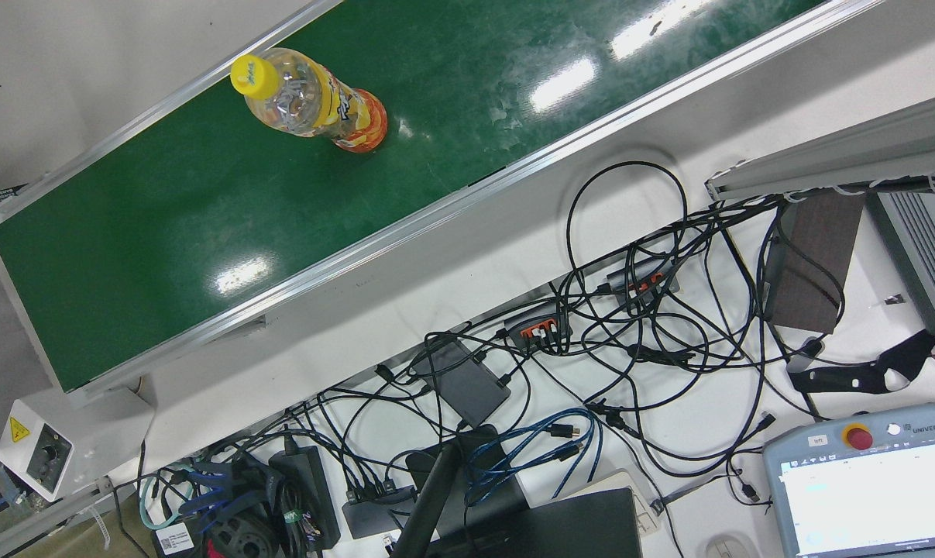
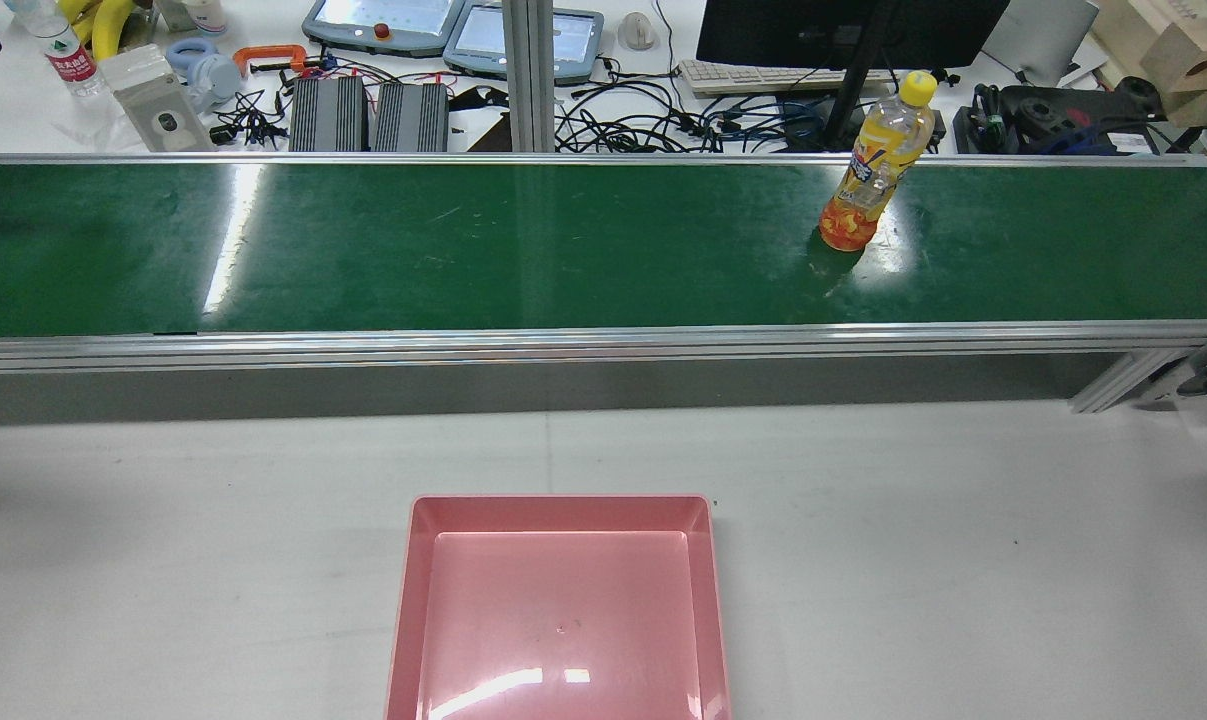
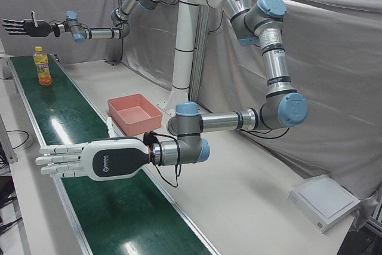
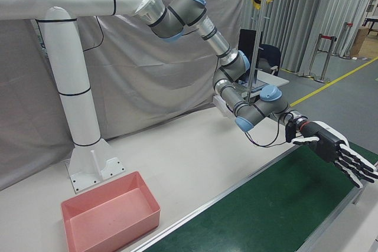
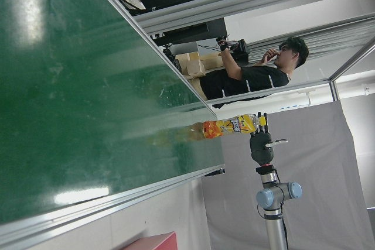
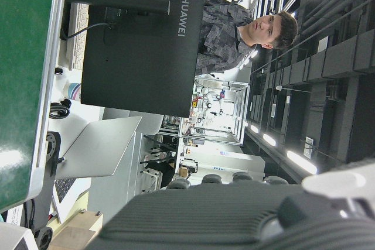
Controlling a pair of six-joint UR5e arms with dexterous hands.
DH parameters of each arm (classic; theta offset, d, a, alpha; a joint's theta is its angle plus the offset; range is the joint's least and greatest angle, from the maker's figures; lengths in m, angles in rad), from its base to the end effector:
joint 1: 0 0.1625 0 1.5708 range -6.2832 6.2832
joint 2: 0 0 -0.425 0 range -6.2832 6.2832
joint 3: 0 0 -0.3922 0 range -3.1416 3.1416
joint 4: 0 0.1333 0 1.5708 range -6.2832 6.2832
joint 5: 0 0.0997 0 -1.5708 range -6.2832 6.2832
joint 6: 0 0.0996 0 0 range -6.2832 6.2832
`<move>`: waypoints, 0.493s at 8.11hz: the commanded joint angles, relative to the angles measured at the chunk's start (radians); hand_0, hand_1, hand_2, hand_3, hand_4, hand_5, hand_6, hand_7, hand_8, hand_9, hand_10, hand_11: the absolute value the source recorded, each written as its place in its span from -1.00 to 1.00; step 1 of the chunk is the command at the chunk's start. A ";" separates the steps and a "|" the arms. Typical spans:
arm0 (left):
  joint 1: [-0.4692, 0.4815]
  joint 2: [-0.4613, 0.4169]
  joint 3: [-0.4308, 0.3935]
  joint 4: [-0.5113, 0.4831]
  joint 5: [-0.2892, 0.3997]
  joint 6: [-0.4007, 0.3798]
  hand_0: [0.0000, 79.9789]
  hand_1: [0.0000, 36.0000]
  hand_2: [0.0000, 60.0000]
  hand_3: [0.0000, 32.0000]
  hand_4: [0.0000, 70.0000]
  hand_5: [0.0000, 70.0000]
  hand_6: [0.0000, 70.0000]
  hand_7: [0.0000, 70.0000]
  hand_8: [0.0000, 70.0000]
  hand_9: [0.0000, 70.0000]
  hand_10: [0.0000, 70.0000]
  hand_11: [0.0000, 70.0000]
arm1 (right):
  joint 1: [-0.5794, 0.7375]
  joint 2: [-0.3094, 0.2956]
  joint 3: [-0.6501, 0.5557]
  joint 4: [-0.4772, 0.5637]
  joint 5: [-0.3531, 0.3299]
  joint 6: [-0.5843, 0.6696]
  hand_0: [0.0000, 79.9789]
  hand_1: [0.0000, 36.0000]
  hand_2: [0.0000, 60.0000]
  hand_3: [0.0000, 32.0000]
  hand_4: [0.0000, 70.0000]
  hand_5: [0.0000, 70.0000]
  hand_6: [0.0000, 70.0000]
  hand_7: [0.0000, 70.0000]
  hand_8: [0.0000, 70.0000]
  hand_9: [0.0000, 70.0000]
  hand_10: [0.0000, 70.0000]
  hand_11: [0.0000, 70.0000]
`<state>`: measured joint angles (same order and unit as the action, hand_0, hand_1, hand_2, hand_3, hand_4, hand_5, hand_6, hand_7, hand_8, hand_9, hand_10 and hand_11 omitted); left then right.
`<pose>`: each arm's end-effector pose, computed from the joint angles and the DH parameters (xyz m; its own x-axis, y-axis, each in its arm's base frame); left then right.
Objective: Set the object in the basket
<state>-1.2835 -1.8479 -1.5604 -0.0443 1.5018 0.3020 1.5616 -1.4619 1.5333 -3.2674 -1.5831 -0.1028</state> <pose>0.0412 -0.6340 0.5324 -0.9570 -0.1225 -0.2630 0.2073 0.3456 -0.9152 0.1272 -0.5326 0.6620 -0.9944 0.0269 0.1018 -0.1031 -0.0519 -0.9933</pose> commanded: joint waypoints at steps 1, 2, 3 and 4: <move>-0.039 0.003 -0.009 0.000 0.000 -0.006 0.18 -0.33 -1.00 -1.00 -1.00 -0.79 -1.00 -1.00 -1.00 -0.99 -0.83 -0.70 | 0.000 0.000 -0.001 0.000 0.000 -0.002 -1.00 -1.00 -1.00 -1.00 -1.00 -1.00 -1.00 -1.00 -1.00 -1.00 -1.00 -1.00; -0.039 0.004 -0.009 -0.002 0.000 -0.006 0.17 -0.35 -0.99 -1.00 -1.00 -0.79 -1.00 -1.00 -1.00 -0.99 -0.83 -0.71 | 0.000 0.000 -0.001 0.000 0.000 -0.002 -1.00 -1.00 -1.00 -1.00 -1.00 -1.00 -1.00 -1.00 -1.00 -1.00 -1.00 -1.00; -0.039 0.003 -0.009 -0.002 0.000 -0.006 0.17 -0.35 -0.99 -1.00 -1.00 -0.79 -1.00 -1.00 -1.00 -0.99 -0.83 -0.70 | 0.000 0.000 -0.001 0.000 0.000 -0.002 -1.00 -1.00 -1.00 -1.00 -1.00 -1.00 -1.00 -1.00 -1.00 -1.00 -1.00 -1.00; -0.037 0.003 -0.009 -0.002 0.000 -0.006 0.17 -0.35 -0.98 -1.00 -1.00 -0.79 -1.00 -1.00 -1.00 -0.99 -0.83 -0.70 | 0.000 0.000 -0.001 0.000 0.000 0.000 -1.00 -1.00 -1.00 -1.00 -1.00 -1.00 -1.00 -1.00 -1.00 -1.00 -1.00 -1.00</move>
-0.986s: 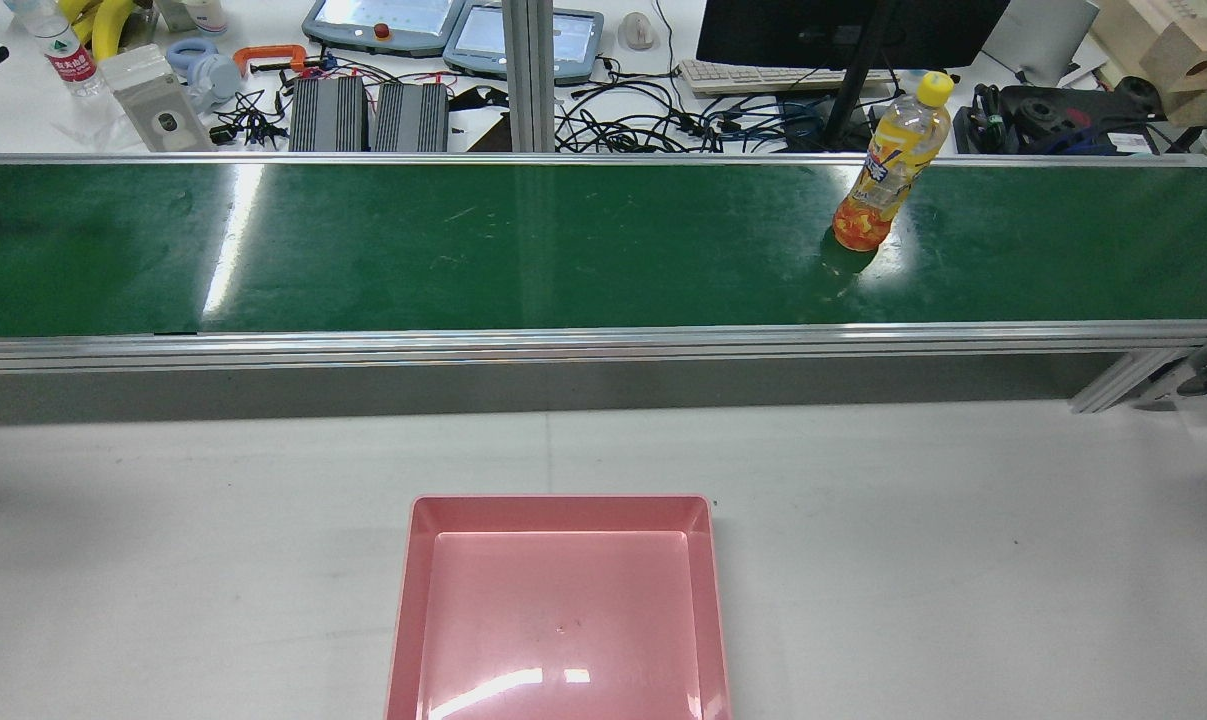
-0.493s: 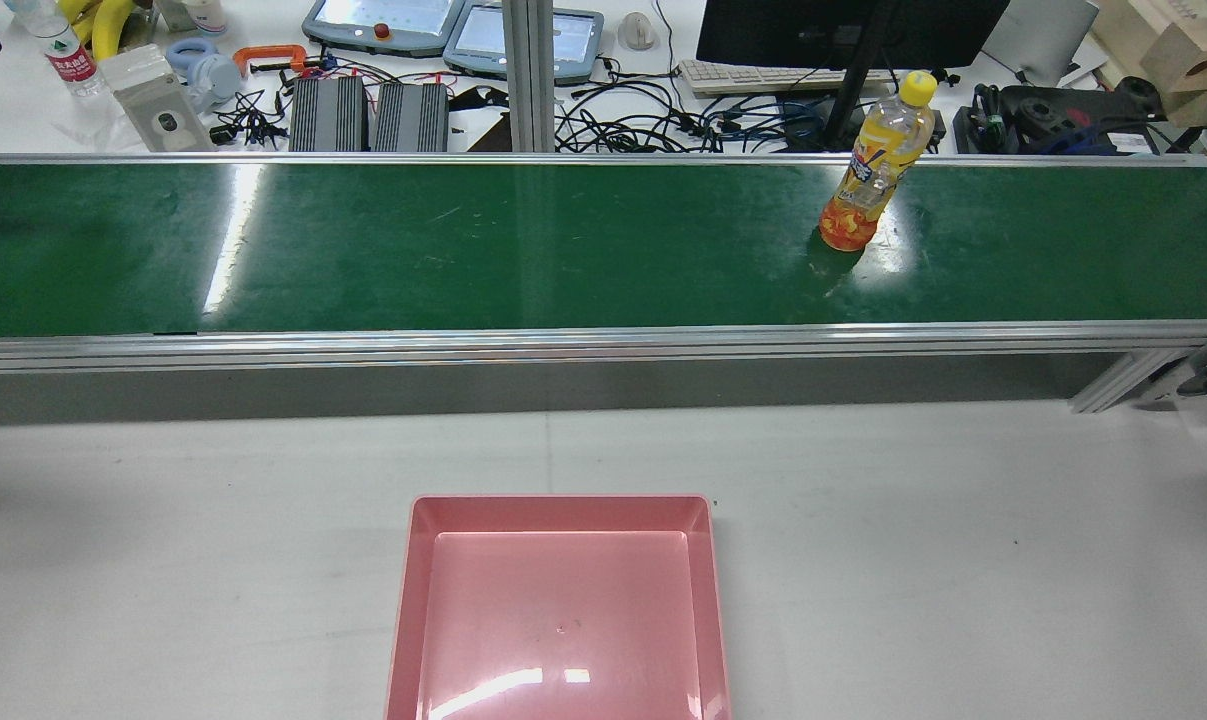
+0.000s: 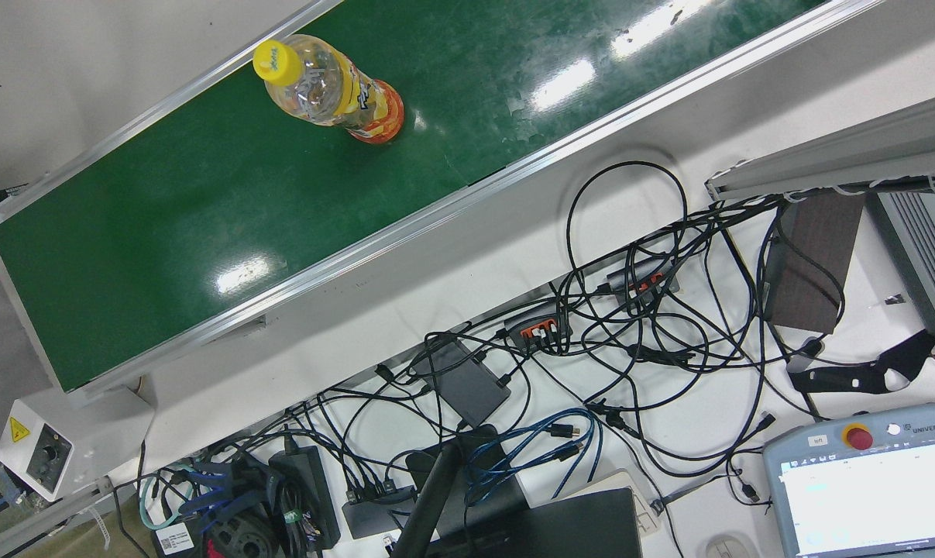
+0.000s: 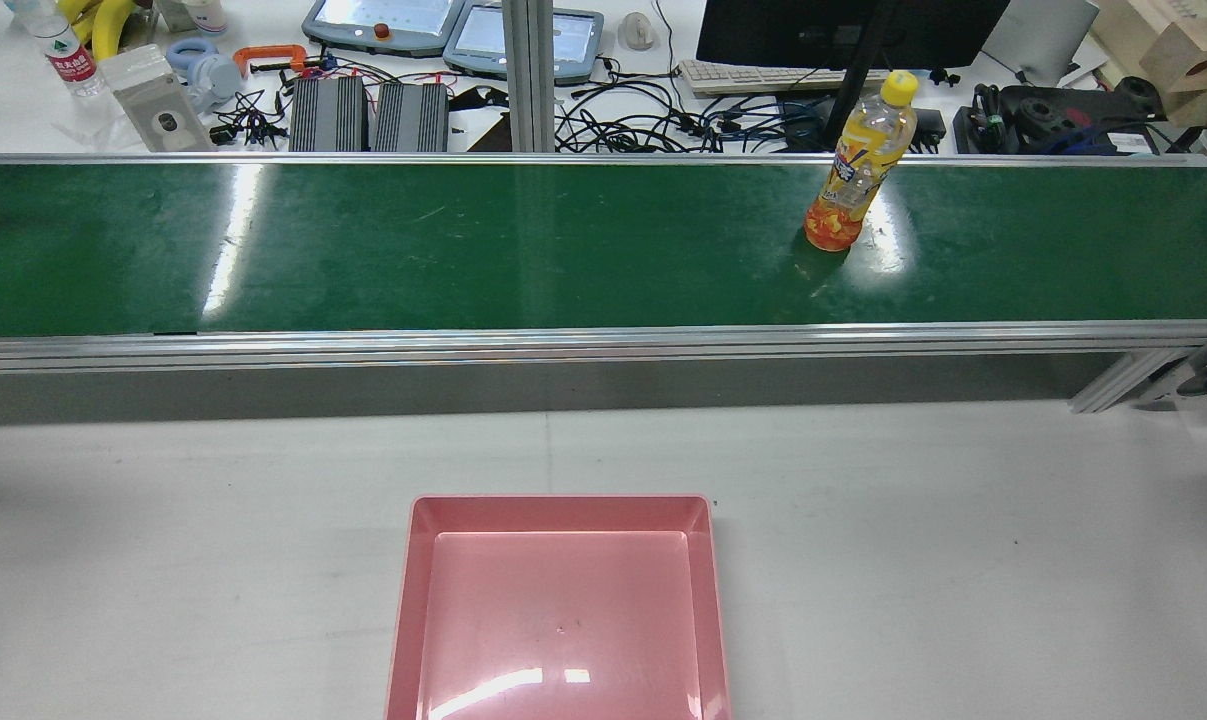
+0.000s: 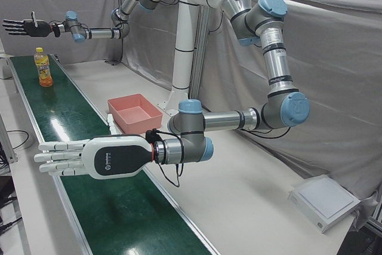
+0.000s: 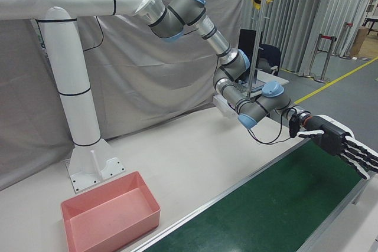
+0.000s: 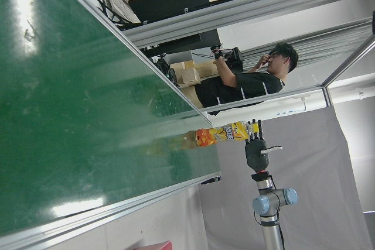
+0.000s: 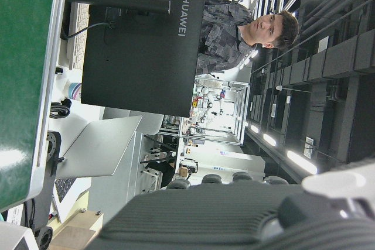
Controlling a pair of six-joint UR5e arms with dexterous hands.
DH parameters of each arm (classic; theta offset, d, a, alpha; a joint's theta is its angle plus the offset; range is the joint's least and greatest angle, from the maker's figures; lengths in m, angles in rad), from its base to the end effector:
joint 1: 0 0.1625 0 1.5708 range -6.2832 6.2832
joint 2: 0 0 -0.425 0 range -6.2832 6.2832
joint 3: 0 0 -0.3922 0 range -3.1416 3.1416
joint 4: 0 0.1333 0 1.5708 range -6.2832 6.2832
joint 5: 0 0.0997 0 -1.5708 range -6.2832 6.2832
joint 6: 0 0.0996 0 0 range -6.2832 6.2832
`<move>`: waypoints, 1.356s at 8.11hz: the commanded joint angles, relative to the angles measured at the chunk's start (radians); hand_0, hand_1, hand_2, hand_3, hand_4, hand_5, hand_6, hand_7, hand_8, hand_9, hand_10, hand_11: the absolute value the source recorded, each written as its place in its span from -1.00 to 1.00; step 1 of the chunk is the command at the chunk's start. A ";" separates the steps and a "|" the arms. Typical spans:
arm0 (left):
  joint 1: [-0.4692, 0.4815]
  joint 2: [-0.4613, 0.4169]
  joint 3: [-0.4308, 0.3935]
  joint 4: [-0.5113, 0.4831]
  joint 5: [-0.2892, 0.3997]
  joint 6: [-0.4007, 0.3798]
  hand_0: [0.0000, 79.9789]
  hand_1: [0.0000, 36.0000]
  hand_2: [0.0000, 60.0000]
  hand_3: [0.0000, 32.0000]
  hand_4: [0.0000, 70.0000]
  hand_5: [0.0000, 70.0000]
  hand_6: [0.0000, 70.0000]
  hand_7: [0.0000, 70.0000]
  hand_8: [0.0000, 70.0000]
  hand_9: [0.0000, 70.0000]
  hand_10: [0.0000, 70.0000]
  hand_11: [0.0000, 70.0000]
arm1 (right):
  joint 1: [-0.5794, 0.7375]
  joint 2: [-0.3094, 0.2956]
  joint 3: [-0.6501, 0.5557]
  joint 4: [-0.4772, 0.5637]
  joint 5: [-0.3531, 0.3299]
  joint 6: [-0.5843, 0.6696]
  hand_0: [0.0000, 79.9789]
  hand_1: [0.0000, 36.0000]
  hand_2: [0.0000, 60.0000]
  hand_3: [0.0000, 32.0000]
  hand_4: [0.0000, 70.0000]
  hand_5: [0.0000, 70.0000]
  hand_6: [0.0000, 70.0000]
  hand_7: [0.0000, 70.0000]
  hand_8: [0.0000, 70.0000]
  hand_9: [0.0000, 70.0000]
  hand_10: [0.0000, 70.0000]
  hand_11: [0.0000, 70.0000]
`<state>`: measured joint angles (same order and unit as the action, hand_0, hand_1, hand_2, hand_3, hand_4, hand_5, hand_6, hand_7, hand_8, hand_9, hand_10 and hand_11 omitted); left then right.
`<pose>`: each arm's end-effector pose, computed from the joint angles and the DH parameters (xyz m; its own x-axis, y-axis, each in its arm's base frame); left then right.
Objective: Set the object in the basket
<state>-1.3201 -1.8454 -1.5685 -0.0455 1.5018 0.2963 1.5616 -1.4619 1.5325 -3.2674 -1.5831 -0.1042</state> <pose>0.0177 -0.6340 0.5297 -0.9625 -0.0876 -0.2568 0.2128 0.3433 -0.9148 0.1272 -0.5325 0.6624 -0.9943 0.0271 0.1032 -0.1045 -0.0526 -0.9931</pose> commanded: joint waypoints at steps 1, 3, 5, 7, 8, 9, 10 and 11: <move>-0.001 0.000 0.001 0.000 0.000 0.000 0.17 -0.34 -0.97 -1.00 -0.99 -0.79 -1.00 -1.00 -1.00 -0.99 -0.83 -0.71 | 0.000 0.000 0.000 0.000 0.000 0.001 -1.00 -1.00 -1.00 -1.00 -1.00 -1.00 -1.00 -1.00 -1.00 -1.00 -1.00 -1.00; -0.001 0.003 0.001 -0.004 0.000 0.000 0.17 -0.35 -0.97 -1.00 -1.00 -0.79 -1.00 -1.00 -1.00 -0.99 -0.83 -0.71 | 0.000 0.000 0.000 0.000 0.000 0.001 -1.00 -1.00 -1.00 -1.00 -1.00 -1.00 -1.00 -1.00 -1.00 -1.00 -1.00 -1.00; -0.002 0.003 -0.001 -0.004 -0.002 0.000 0.17 -0.35 -0.96 -1.00 -1.00 -0.79 -1.00 -1.00 -1.00 -0.99 -0.83 -0.71 | -0.002 0.000 0.000 0.000 0.000 0.001 -1.00 -1.00 -1.00 -1.00 -1.00 -1.00 -1.00 -1.00 -1.00 -1.00 -1.00 -1.00; -0.004 0.003 -0.002 -0.005 0.000 -0.012 0.17 -0.36 -0.98 -1.00 -0.99 -0.78 -1.00 -1.00 -1.00 -0.99 -0.83 -0.71 | 0.000 0.000 0.000 0.000 0.000 0.001 -1.00 -1.00 -1.00 -1.00 -1.00 -1.00 -1.00 -1.00 -1.00 -1.00 -1.00 -1.00; -0.004 0.003 -0.004 -0.005 0.000 -0.014 0.17 -0.35 -0.97 -1.00 -0.99 -0.79 -1.00 -1.00 -1.00 -0.99 -0.83 -0.71 | 0.000 0.000 -0.002 0.000 0.000 0.001 -1.00 -1.00 -1.00 -1.00 -1.00 -1.00 -1.00 -1.00 -1.00 -1.00 -1.00 -1.00; -0.004 0.003 -0.007 -0.007 0.000 -0.014 0.17 -0.35 -0.98 -1.00 -0.99 -0.79 -1.00 -1.00 -1.00 -0.99 -0.83 -0.71 | 0.000 0.000 0.000 0.000 0.000 0.001 -1.00 -1.00 -1.00 -1.00 -1.00 -1.00 -1.00 -1.00 -1.00 -1.00 -1.00 -1.00; -0.004 0.003 -0.007 -0.005 0.000 -0.014 0.17 -0.35 -0.99 -1.00 -0.99 -0.79 -1.00 -1.00 -1.00 -0.99 -0.83 -0.71 | 0.000 0.000 0.000 0.000 0.000 0.000 -1.00 -1.00 -1.00 -1.00 -1.00 -1.00 -1.00 -1.00 -1.00 -1.00 -1.00 -1.00; -0.004 0.000 -0.007 -0.005 0.000 -0.016 0.18 -0.35 -0.98 -1.00 -0.98 -0.77 -1.00 -1.00 -1.00 -0.99 -0.83 -0.71 | 0.000 0.000 0.000 0.000 0.000 0.001 -1.00 -1.00 -1.00 -1.00 -1.00 -1.00 -1.00 -1.00 -1.00 -1.00 -1.00 -1.00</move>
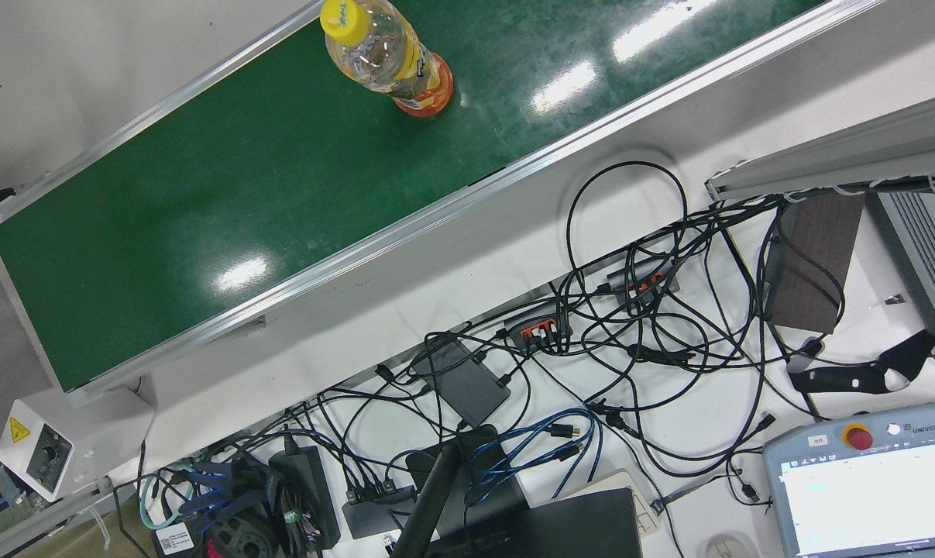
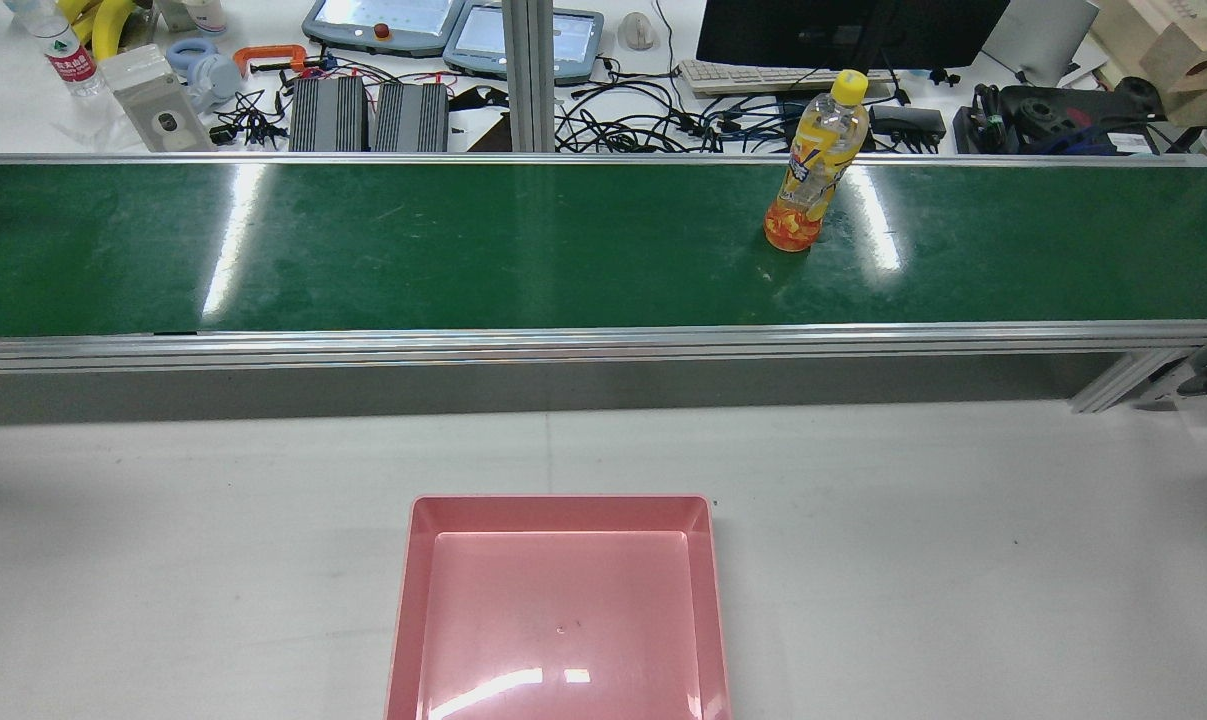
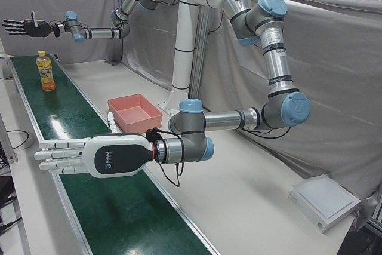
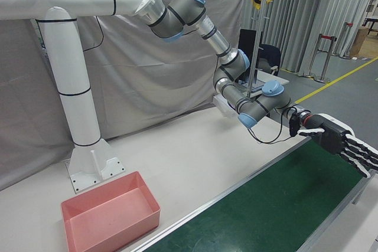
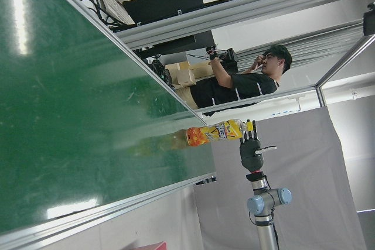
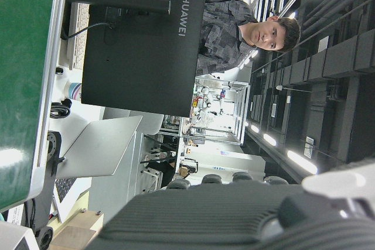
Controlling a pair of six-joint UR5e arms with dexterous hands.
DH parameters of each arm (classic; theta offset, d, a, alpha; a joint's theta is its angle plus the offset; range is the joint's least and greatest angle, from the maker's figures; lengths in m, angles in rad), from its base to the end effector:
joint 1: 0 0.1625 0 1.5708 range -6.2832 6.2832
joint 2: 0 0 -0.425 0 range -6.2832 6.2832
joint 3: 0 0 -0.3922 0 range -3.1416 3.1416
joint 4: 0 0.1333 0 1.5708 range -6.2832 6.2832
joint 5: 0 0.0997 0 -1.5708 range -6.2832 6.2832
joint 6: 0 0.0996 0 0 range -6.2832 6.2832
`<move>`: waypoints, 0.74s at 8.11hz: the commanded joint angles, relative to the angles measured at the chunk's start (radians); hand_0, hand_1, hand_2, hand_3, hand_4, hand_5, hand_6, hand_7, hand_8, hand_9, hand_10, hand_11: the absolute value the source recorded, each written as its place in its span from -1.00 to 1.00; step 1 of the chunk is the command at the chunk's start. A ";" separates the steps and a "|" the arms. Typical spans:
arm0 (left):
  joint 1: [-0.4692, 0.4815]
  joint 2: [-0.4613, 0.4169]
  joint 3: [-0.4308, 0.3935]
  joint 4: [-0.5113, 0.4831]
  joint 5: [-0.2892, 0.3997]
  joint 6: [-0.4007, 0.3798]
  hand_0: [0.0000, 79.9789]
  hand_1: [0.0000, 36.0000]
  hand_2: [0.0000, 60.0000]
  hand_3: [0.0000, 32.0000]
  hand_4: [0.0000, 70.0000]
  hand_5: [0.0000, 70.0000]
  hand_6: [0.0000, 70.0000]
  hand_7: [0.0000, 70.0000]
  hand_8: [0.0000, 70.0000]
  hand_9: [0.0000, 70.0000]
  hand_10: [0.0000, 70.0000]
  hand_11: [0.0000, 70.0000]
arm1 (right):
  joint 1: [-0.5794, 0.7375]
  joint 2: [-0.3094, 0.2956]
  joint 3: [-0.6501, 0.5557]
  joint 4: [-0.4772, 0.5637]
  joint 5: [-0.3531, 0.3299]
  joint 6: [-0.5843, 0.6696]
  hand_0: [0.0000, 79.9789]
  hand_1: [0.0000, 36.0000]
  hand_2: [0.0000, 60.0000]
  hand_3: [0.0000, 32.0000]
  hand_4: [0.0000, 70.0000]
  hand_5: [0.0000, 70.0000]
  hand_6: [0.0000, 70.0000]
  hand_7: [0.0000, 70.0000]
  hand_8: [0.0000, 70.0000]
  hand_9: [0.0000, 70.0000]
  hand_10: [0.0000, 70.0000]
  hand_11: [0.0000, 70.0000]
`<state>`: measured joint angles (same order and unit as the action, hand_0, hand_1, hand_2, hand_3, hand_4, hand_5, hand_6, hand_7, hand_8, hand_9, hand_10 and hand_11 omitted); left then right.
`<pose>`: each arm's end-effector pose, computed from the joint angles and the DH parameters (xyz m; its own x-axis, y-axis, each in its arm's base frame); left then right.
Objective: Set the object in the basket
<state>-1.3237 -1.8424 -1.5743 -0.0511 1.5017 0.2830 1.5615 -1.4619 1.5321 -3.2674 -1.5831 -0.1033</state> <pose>0.0151 -0.6331 0.5280 -0.9661 -0.0866 -0.2433 0.1993 0.3488 -0.9158 0.1271 -0.5325 0.6626 -0.9944 0.0272 0.1023 -0.1036 -0.0531 -0.9932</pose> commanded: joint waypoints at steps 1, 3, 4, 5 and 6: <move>0.000 -0.003 -0.003 0.000 0.000 -0.002 0.18 -0.34 -0.98 -1.00 -0.98 -0.77 -1.00 -1.00 -1.00 -0.99 -0.83 -0.71 | 0.000 0.000 0.000 0.000 0.000 -0.001 -1.00 -1.00 -1.00 -1.00 -1.00 -1.00 -1.00 -1.00 -1.00 -1.00 -1.00 -1.00; 0.001 -0.003 -0.003 0.000 0.000 -0.002 0.17 -0.35 -0.98 -1.00 -0.98 -0.78 -1.00 -1.00 -1.00 -0.99 -0.83 -0.71 | 0.000 0.000 0.000 0.000 0.000 0.001 -1.00 -1.00 -1.00 -1.00 -1.00 -1.00 -1.00 -1.00 -1.00 -1.00 -1.00 -1.00; 0.000 -0.001 -0.003 -0.001 0.000 -0.002 0.17 -0.36 -0.98 -1.00 -0.98 -0.78 -1.00 -1.00 -1.00 -1.00 -0.83 -0.71 | -0.001 0.000 -0.001 0.000 0.000 0.001 -1.00 -1.00 -1.00 -1.00 -1.00 -1.00 -1.00 -1.00 -1.00 -1.00 -1.00 -1.00; 0.000 0.000 -0.001 0.000 0.000 -0.001 0.17 -0.36 -0.98 -1.00 -0.99 -0.79 -1.00 -1.00 -1.00 -1.00 -0.83 -0.71 | 0.000 0.001 0.000 0.000 0.000 0.001 -1.00 -1.00 -1.00 -1.00 -1.00 -1.00 -1.00 -1.00 -1.00 -1.00 -1.00 -1.00; 0.000 -0.001 -0.004 -0.001 -0.001 -0.002 0.17 -0.36 -0.96 -1.00 -0.98 -0.79 -1.00 -1.00 -1.00 -0.99 -0.83 -0.71 | 0.000 0.000 -0.001 0.000 0.000 -0.001 -1.00 -1.00 -1.00 -1.00 -1.00 -1.00 -1.00 -1.00 -1.00 -1.00 -1.00 -1.00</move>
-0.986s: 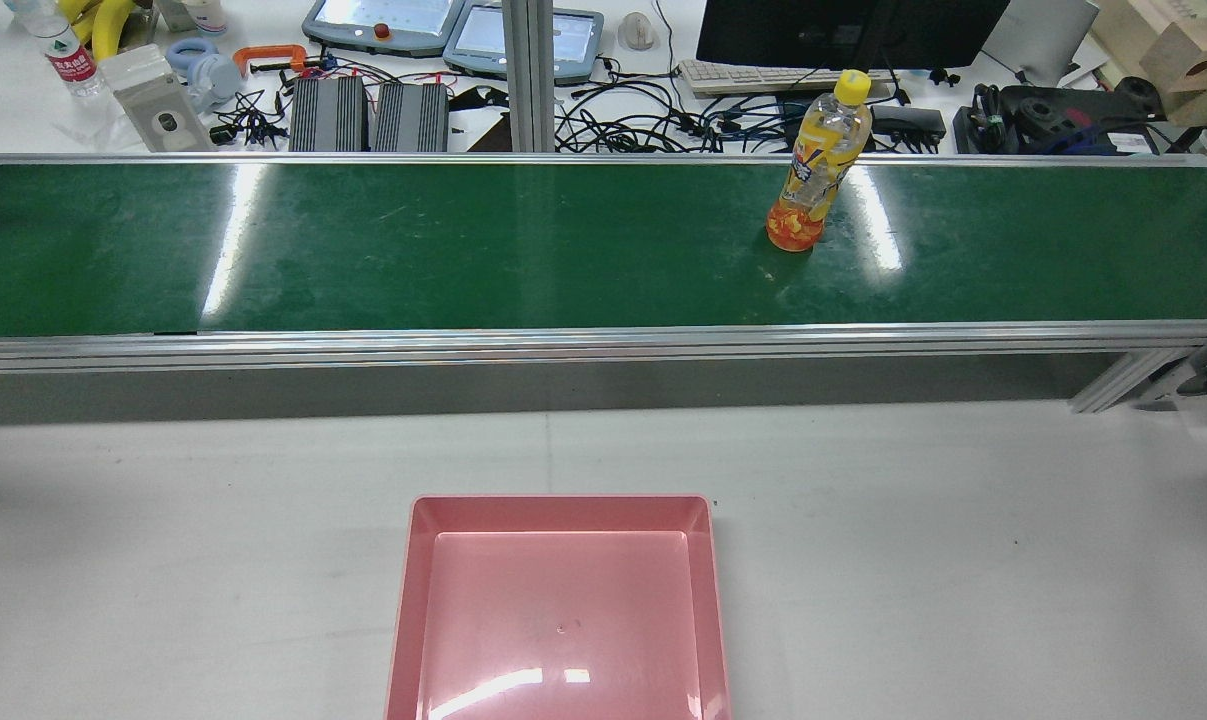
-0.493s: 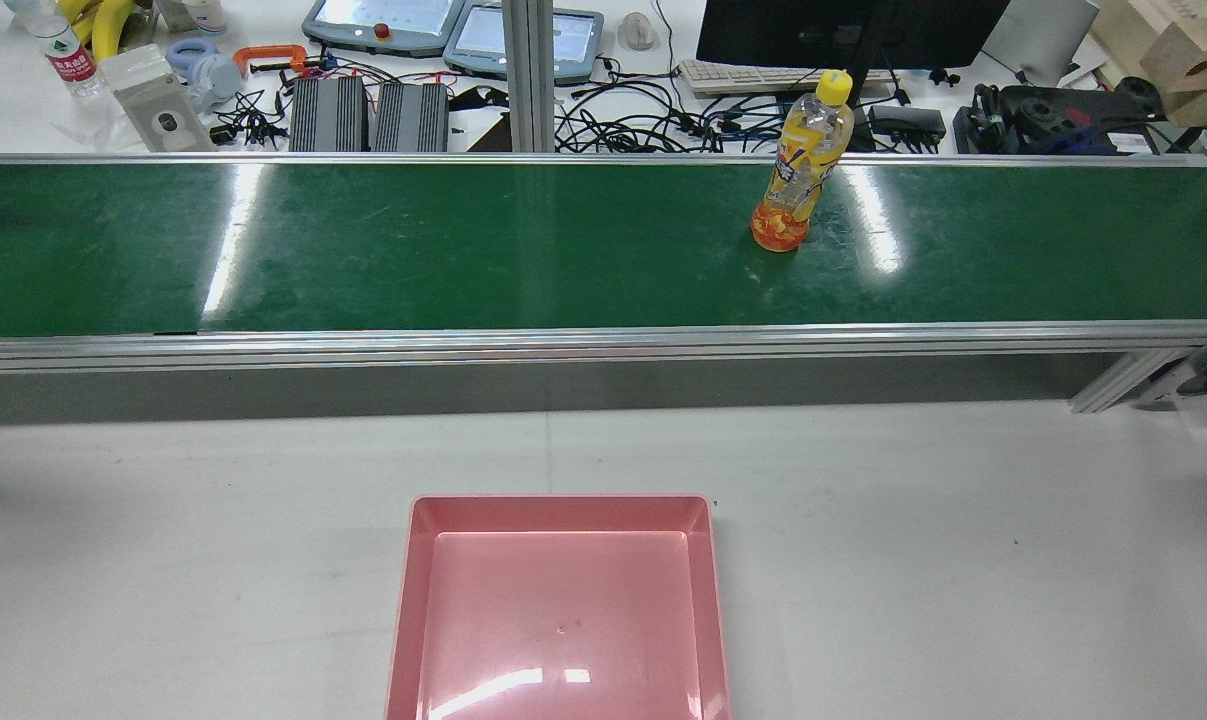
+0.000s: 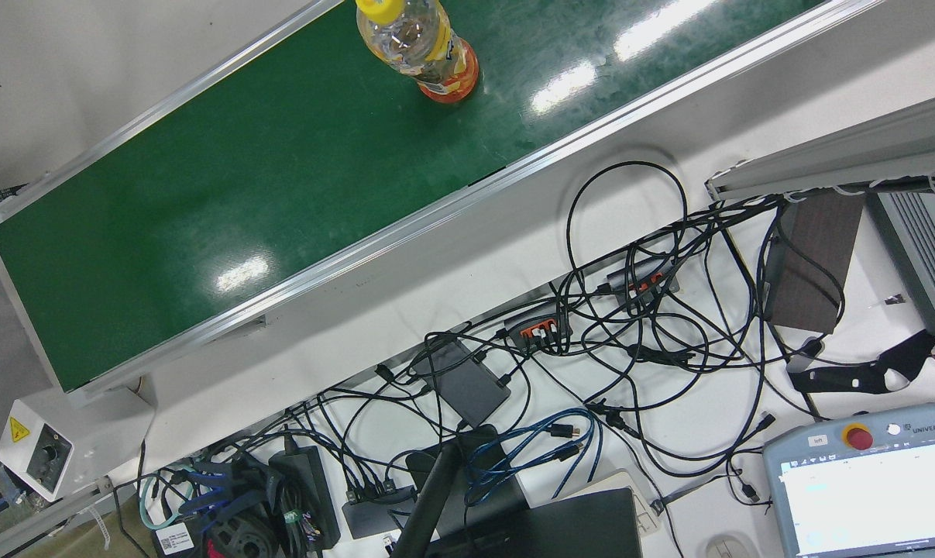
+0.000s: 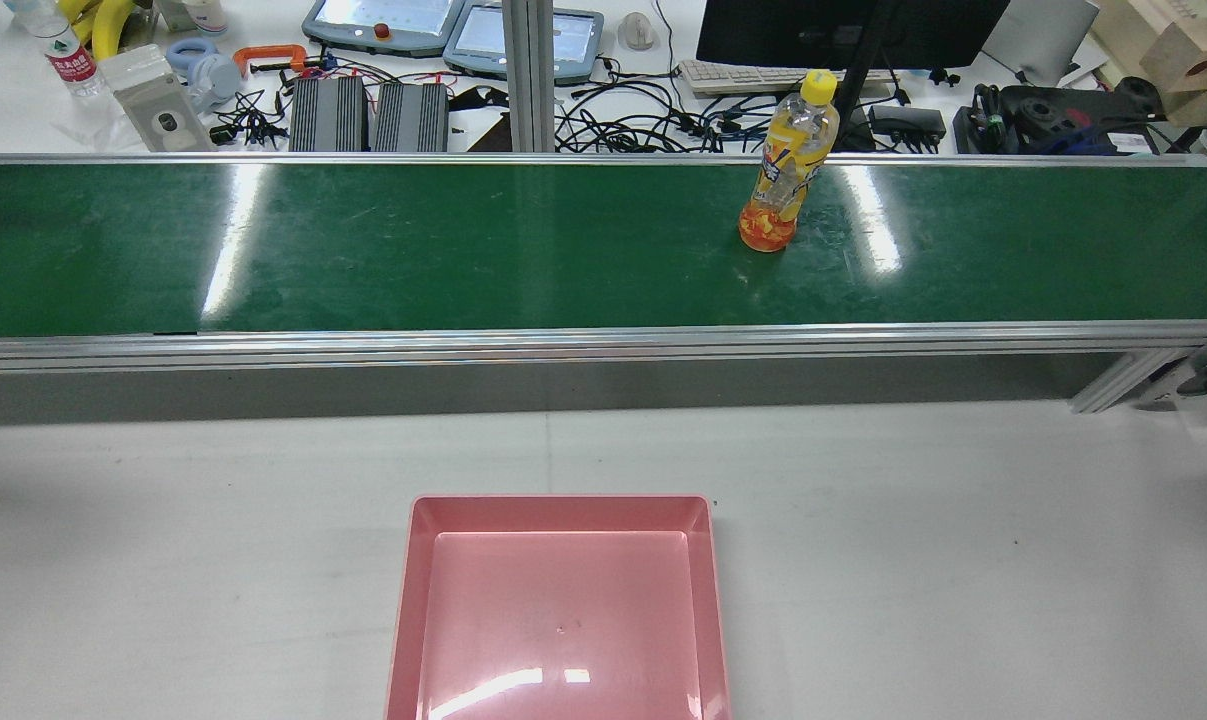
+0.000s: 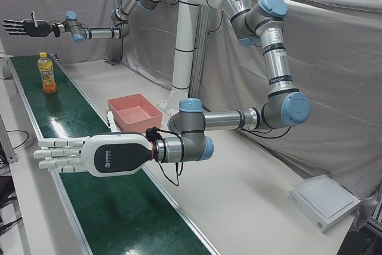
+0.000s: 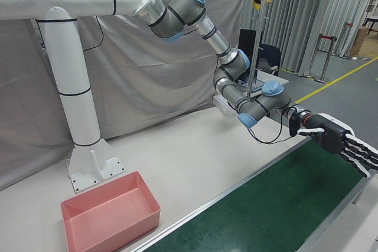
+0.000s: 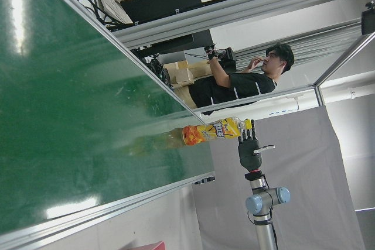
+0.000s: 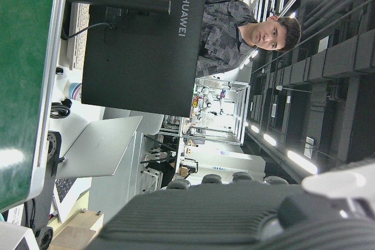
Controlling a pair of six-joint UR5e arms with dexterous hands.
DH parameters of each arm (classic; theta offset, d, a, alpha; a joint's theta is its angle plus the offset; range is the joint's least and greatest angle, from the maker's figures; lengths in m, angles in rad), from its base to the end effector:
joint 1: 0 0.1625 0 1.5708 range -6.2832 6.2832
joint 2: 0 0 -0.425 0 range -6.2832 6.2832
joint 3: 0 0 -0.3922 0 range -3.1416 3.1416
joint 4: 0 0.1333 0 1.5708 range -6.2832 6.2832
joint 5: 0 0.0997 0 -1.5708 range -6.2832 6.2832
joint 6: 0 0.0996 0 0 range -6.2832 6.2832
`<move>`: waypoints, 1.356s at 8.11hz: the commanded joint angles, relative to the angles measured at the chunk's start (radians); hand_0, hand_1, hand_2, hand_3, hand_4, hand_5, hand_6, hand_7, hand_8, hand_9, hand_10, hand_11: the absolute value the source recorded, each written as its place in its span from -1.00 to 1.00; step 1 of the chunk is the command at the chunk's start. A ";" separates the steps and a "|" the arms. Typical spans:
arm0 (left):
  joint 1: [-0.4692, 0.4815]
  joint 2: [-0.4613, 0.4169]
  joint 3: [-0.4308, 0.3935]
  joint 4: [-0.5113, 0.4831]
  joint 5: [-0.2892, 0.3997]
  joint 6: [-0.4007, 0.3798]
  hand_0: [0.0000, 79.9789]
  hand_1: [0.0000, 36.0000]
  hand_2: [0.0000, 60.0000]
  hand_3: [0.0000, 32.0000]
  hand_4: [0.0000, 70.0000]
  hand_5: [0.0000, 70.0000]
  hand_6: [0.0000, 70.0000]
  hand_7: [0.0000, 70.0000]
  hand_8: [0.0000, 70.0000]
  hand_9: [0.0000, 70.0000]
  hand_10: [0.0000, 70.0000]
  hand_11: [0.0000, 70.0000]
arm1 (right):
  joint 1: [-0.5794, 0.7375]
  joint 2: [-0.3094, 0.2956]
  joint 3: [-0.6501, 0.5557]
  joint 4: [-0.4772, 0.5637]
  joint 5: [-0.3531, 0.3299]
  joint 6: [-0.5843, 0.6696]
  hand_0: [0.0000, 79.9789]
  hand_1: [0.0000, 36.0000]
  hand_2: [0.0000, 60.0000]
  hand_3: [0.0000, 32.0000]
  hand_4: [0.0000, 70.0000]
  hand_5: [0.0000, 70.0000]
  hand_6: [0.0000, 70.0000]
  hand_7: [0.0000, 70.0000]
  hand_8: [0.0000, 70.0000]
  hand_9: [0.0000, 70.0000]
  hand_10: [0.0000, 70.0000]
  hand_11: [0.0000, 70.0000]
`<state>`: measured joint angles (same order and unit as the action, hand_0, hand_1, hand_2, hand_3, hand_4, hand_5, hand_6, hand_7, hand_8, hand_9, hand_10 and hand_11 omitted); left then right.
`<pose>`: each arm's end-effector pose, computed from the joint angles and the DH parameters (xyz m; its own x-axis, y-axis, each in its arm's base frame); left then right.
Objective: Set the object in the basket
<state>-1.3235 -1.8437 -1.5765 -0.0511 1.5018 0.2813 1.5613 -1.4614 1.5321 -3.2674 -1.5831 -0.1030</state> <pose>0.0154 -0.6334 0.5261 -0.9666 -0.0867 -0.2412 0.1968 0.3518 -0.9151 0.1270 -0.5328 0.6623 -0.9944 0.0273 0.1020 -0.1033 -0.0525 -0.9933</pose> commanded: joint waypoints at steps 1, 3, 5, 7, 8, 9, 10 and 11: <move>0.001 0.004 -0.002 0.000 0.000 -0.004 0.17 -0.36 -0.97 -1.00 -0.98 -0.79 -1.00 -1.00 -1.00 -1.00 -0.82 -0.69 | 0.000 0.000 0.000 0.000 0.000 -0.001 -1.00 -1.00 -1.00 -1.00 -1.00 -1.00 -1.00 -1.00 -1.00 -1.00 -1.00 -1.00; 0.001 0.000 0.006 0.001 0.000 -0.026 0.17 -0.33 -0.91 -1.00 -0.98 -0.78 -1.00 -1.00 -1.00 -0.99 -0.82 -0.69 | 0.000 0.000 0.000 0.000 0.000 0.000 -1.00 -1.00 -1.00 -1.00 -1.00 -1.00 -1.00 -1.00 -1.00 -1.00 -1.00 -1.00; 0.001 0.001 0.016 0.001 -0.002 -0.045 0.17 -0.34 -0.92 -1.00 -1.00 -0.80 -1.00 -1.00 -1.00 -1.00 -0.81 -0.68 | 0.000 0.000 0.000 0.000 0.000 0.000 -1.00 -1.00 -1.00 -1.00 -1.00 -1.00 -1.00 -1.00 -1.00 -1.00 -1.00 -1.00; 0.003 -0.005 0.016 0.001 -0.002 -0.045 0.17 -0.33 -0.96 -1.00 -1.00 -0.80 -1.00 -1.00 -1.00 -1.00 -0.81 -0.67 | 0.000 0.000 0.003 0.000 0.000 0.000 -1.00 -1.00 -1.00 -1.00 -1.00 -1.00 -1.00 -1.00 -1.00 -1.00 -1.00 -1.00; 0.003 -0.005 0.015 0.001 -0.002 -0.045 0.18 -0.32 -0.95 -1.00 -1.00 -0.80 -1.00 -1.00 -1.00 -1.00 -0.81 -0.68 | 0.000 0.000 0.003 0.000 0.000 0.000 -1.00 -1.00 -1.00 -1.00 -1.00 -1.00 -1.00 -1.00 -1.00 -1.00 -1.00 -1.00; 0.003 -0.003 0.013 0.001 -0.002 -0.045 0.18 -0.30 -0.95 -1.00 -0.99 -0.81 -1.00 -1.00 -1.00 -1.00 -0.81 -0.67 | 0.000 0.000 0.003 0.000 0.000 0.000 -1.00 -1.00 -1.00 -1.00 -1.00 -1.00 -1.00 -1.00 -1.00 -1.00 -1.00 -1.00; 0.003 0.000 0.012 0.001 0.000 -0.045 0.18 -0.32 -0.96 -1.00 -0.99 -0.81 -1.00 -1.00 -1.00 -1.00 -0.81 -0.67 | 0.000 0.000 0.003 0.000 0.000 0.000 -1.00 -1.00 -1.00 -1.00 -1.00 -1.00 -1.00 -1.00 -1.00 -1.00 -1.00 -1.00; 0.003 0.003 0.013 0.001 -0.002 -0.045 0.18 -0.32 -0.97 -1.00 -1.00 -0.82 -1.00 -1.00 -1.00 -1.00 -0.81 -0.68 | 0.000 0.000 0.003 0.000 0.000 0.000 -1.00 -1.00 -1.00 -1.00 -1.00 -1.00 -1.00 -1.00 -1.00 -1.00 -1.00 -1.00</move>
<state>-1.3209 -1.8459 -1.5631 -0.0506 1.5007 0.2363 1.5616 -1.4617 1.5354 -3.2674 -1.5831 -0.1028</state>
